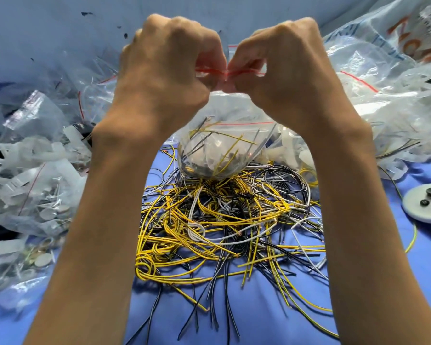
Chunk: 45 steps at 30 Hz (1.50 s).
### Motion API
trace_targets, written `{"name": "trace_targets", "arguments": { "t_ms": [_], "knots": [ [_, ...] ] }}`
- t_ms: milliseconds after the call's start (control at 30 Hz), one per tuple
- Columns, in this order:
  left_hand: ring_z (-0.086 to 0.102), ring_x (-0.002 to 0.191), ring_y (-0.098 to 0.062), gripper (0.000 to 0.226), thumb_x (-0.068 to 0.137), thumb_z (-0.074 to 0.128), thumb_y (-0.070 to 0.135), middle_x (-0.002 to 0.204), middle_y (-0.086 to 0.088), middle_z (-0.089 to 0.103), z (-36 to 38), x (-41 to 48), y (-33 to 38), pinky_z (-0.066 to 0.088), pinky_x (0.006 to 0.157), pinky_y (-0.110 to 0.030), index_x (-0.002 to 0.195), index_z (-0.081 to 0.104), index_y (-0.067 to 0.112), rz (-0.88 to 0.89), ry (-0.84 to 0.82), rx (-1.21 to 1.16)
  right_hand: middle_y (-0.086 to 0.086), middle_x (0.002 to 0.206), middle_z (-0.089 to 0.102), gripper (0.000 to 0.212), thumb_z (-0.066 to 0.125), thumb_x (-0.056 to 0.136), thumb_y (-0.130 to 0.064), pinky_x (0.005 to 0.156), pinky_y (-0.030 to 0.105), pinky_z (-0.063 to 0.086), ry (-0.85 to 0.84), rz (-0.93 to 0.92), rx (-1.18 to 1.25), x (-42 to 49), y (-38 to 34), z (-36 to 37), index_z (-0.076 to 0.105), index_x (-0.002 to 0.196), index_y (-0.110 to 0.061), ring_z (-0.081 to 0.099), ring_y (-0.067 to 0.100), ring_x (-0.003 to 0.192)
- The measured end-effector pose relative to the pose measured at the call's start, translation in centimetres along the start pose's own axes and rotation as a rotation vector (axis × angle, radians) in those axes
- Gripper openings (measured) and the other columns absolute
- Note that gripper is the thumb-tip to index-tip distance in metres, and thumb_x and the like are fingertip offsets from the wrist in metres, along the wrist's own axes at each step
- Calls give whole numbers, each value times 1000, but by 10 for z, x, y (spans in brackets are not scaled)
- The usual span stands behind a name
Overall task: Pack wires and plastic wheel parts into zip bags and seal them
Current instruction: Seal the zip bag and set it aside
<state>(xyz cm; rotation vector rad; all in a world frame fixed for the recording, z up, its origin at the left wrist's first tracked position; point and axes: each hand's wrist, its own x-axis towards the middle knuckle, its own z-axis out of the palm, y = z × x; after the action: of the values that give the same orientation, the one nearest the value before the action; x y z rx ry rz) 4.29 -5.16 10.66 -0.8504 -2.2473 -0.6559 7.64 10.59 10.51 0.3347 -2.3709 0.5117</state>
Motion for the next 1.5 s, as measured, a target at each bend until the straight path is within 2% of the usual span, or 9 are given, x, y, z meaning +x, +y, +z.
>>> {"name": "trace_targets", "arguments": {
  "t_ms": [267, 467, 700, 867, 1000, 1200, 1333, 1400, 1500],
  "knots": [
    [61, 80, -27, 19, 71, 63, 17, 82, 1, 66, 5, -3, 6, 51, 71, -41, 84, 72, 28, -114, 34, -1, -6, 76, 58, 4, 68, 77, -19, 71, 43, 48, 59, -10, -17, -1, 3, 11, 71, 80, -18, 58, 22, 78],
    [66, 78, -15, 18, 70, 70, 22, 73, 9, 67, 7, -2, 0, 54, 74, -36, 73, 64, 39, -168, -12, -158, -2, 80, 68, 11, 71, 76, -28, 72, 40, 50, 105, 29, 85, -4, 12, 10, 75, 81, -18, 61, 17, 75],
    [56, 67, 7, 14, 75, 73, 26, 67, 17, 59, 9, -2, -22, 42, 66, -8, 87, 71, 34, -256, 49, -177, -9, 78, 67, 21, 74, 76, -33, 74, 25, 50, 181, 115, 108, -8, 33, 5, 76, 89, -17, 57, 3, 70],
    [56, 67, 4, 17, 75, 75, 30, 74, 3, 65, 7, -4, -34, 40, 65, -7, 92, 73, 29, -270, 56, -162, -12, 77, 62, 23, 74, 76, -33, 68, 13, 43, 214, 131, 108, -12, 46, 5, 76, 90, -14, 49, -12, 61],
    [50, 52, 17, 17, 75, 76, 29, 70, 5, 63, 3, -6, -45, 35, 57, -1, 88, 68, 35, -282, 57, -168, -13, 74, 60, 22, 74, 76, -31, 65, 7, 38, 232, 148, 109, -14, 53, 3, 76, 90, -13, 48, -12, 55],
    [48, 48, 11, 15, 71, 77, 35, 52, 26, 59, 2, -7, -56, 36, 54, -6, 84, 70, 33, -328, 89, -195, -9, 72, 60, 20, 74, 75, -29, 61, 8, 33, 256, 182, 121, -16, 59, 5, 75, 86, -12, 45, -9, 54],
    [55, 66, -9, 33, 79, 64, 47, 71, 8, 66, -24, -16, -105, 51, 71, -34, 96, 69, 19, -478, 102, -77, -4, 76, 64, 22, 71, 78, -24, 64, 9, 39, 371, 363, 179, -28, 91, -13, 71, 90, -6, 52, -10, 58],
    [57, 76, -13, 46, 81, 60, 57, 86, -3, 68, -43, -20, -122, 53, 78, -41, 100, 66, 16, -513, 43, -142, -15, 65, 65, 11, 69, 79, -27, 62, 14, 42, 439, 465, 265, -36, 108, -26, 68, 80, -17, 52, -7, 56],
    [57, 67, 6, 31, 73, 64, 59, 78, 13, 66, -45, -21, -102, 46, 64, -12, 85, 66, 30, -419, 62, -297, -14, 61, 62, 15, 67, 78, -32, 59, 19, 44, 422, 451, 331, -31, 103, -27, 57, 67, -28, 54, -2, 52]
  ]
}}
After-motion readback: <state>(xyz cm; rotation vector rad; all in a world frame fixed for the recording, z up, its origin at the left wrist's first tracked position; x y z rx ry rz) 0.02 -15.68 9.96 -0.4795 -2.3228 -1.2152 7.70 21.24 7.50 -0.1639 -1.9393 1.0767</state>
